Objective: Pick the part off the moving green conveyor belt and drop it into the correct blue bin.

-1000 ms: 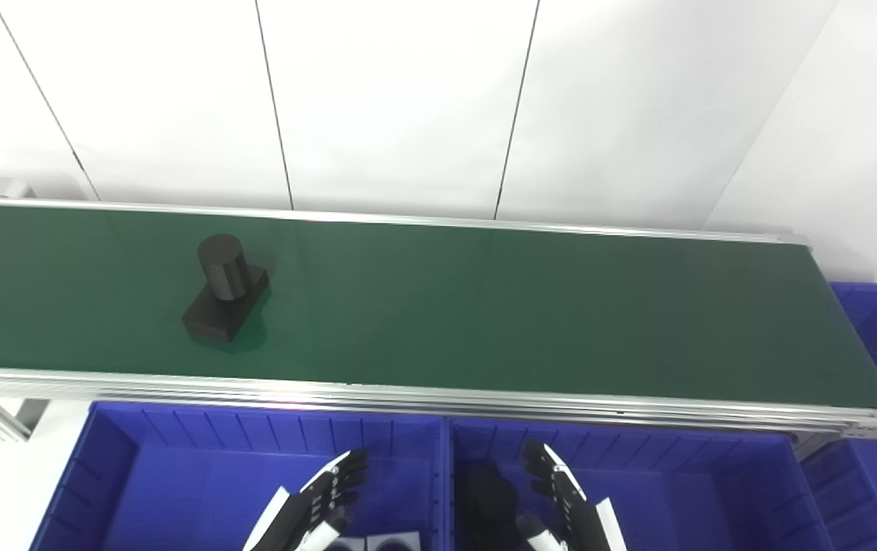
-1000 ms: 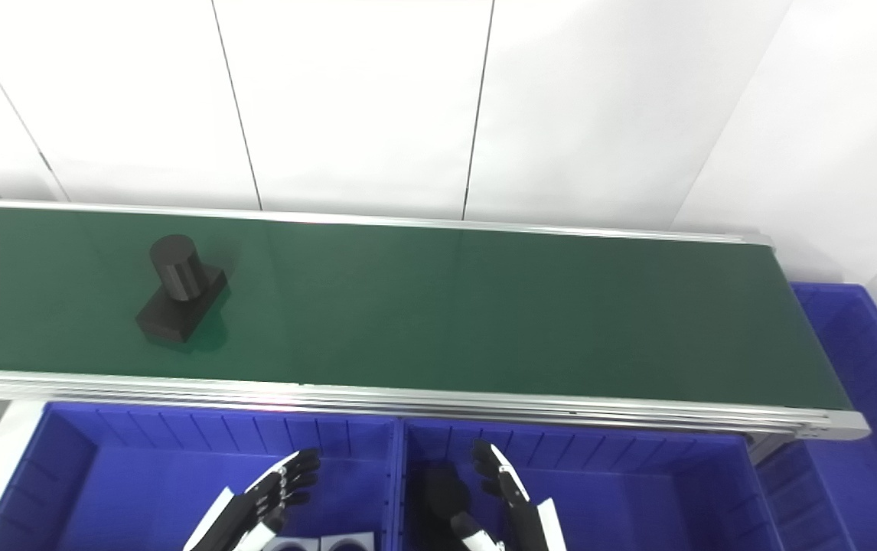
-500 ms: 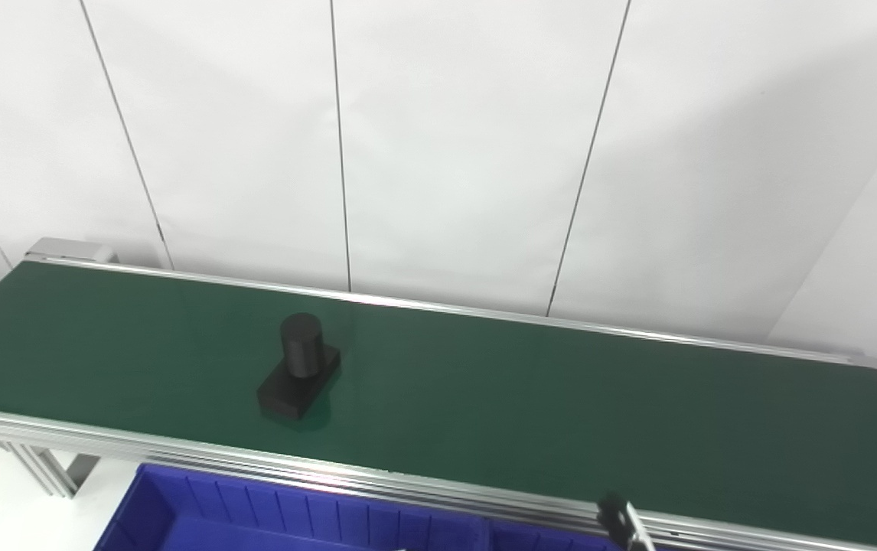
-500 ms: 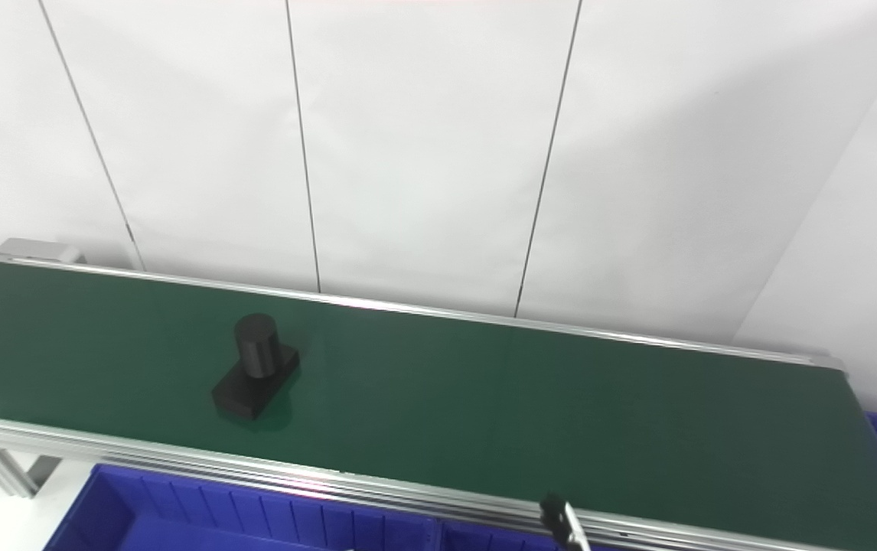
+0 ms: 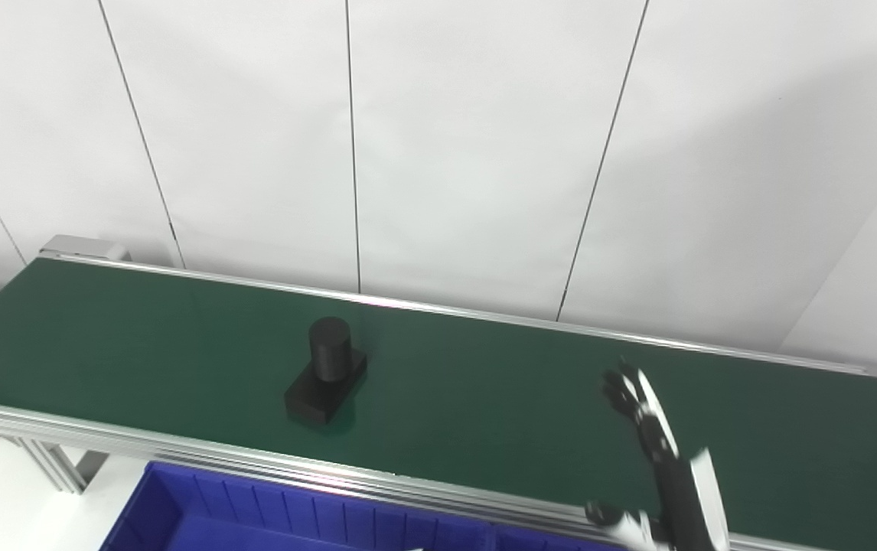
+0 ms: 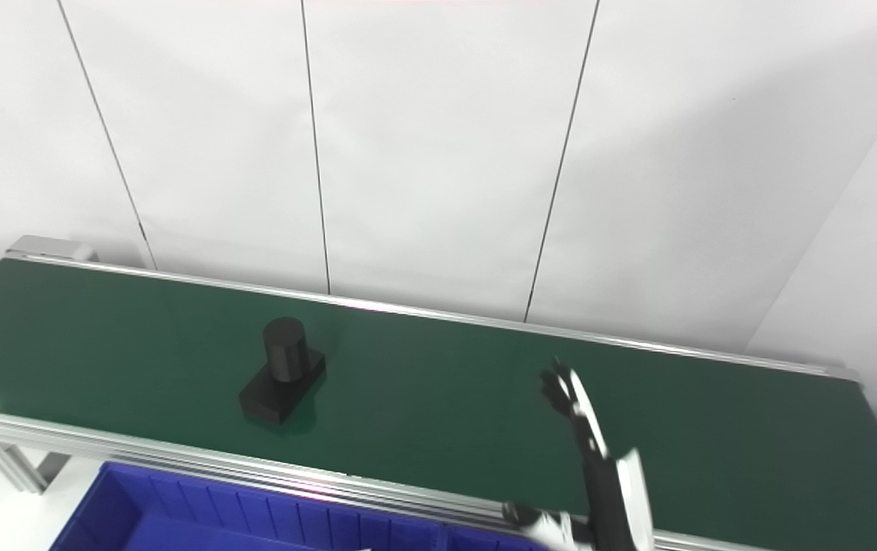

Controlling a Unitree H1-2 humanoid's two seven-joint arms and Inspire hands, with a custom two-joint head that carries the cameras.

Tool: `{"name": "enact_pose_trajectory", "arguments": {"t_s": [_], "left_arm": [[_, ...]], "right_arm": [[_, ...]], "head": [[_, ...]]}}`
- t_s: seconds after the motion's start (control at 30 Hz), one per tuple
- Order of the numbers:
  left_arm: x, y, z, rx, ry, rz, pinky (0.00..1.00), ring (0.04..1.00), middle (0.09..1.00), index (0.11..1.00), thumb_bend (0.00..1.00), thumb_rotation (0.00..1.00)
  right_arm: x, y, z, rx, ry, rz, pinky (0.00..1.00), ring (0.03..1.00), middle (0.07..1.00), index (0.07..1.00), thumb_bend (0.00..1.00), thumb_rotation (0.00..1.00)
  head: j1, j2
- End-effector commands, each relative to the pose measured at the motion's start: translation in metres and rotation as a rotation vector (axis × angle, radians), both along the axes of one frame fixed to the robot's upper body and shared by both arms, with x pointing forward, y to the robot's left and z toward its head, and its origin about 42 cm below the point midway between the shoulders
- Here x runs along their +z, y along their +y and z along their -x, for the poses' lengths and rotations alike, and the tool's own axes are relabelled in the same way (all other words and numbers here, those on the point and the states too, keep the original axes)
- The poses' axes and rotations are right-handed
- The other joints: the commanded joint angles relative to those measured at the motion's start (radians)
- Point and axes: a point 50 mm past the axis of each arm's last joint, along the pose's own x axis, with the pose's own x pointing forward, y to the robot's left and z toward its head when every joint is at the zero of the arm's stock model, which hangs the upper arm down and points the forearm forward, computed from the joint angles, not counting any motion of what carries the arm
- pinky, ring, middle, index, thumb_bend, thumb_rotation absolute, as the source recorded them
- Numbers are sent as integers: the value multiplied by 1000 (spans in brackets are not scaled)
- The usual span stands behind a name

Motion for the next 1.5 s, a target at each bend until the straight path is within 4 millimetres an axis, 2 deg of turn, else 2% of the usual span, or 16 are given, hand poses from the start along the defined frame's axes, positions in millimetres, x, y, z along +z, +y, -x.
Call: {"name": "enact_pose_trajectory", "arguments": {"t_s": [0.0, 0.1, 0.23, 0.43, 0.6, 0.67, 0.83, 0.93, 1.03, 1.13, 1.23, 1.47], "left_arm": [[7, 3, -10, 8, -79, -1, 741, 806, 836, 837, 862, 912], [6, 2, -11, 6, -87, -10, 737, 802, 832, 834, 853, 910], [6, 1, -11, 1, -98, -17, 732, 797, 827, 829, 825, 885], [5, 1, -12, -11, -95, -19, 741, 805, 828, 830, 856, 897], [6, 1, -14, -20, -91, -15, 741, 804, 824, 825, 829, 881], [6, 0, -15, -17, -101, -21, 734, 798, 817, 821, 833, 889], [7, 2, -16, -29, -107, -29, 740, 803, 821, 826, 820, 871], [7, 3, -17, -33, -118, -38, 732, 796, 816, 821, 817, 854], [7, 6, -17, -35, -132, -51, 736, 800, 820, 827, 815, 865], [7, 7, -17, -18, -144, -57, 724, 788, 810, 815, 859, 890], [7, 9, -16, -16, -137, -53, 723, 787, 810, 813, 864, 894], [9, 13, -17, -27, -148, -60, 731, 795, 818, 824, 807, 895]], "right_arm": [[25, 5, -14, 8, -39, 32, 771, 835, 861, 918, 863, 787], [38, 10, -28, 19, -1, 72, 765, 839, 860, 914, 837, 714], [47, 17, -50, 19, 64, 143, 773, 842, 870, 929, 847, 680], [46, 36, -84, 11, 149, 195, 774, 849, 889, 934, 865, 646], [43, 54, -108, 19, 198, 237, 680, 798, 860, 925, 893, 643], [41, 62, -118, 22, 208, 252, 727, 819, 865, 925, 902, 639], [36, 78, -140, 16, 227, 304, 718, 819, 876, 932, 925, 654], [35, 87, -149, 9, 255, 331, 738, 836, 891, 939, 929, 657], [34, 94, -155, 9, 266, 347, 715, 829, 890, 954, 922, 655], [32, 103, -161, 10, 272, 350, 724, 835, 894, 963, 937, 665], [30, 111, -165, 12, 273, 347, 728, 837, 901, 965, 946, 663], [28, 129, -178, 1, 277, 392, 737, 841, 901, 946, 965, 683]], "head": [[-5, 0], [-27, 0], [-44, 0], [-89, 9], [-123, 17], [-139, 20], [-185, 23], [-221, 26], [-250, 27], [-300, 28], [-318, 29], [-353, 42]]}}
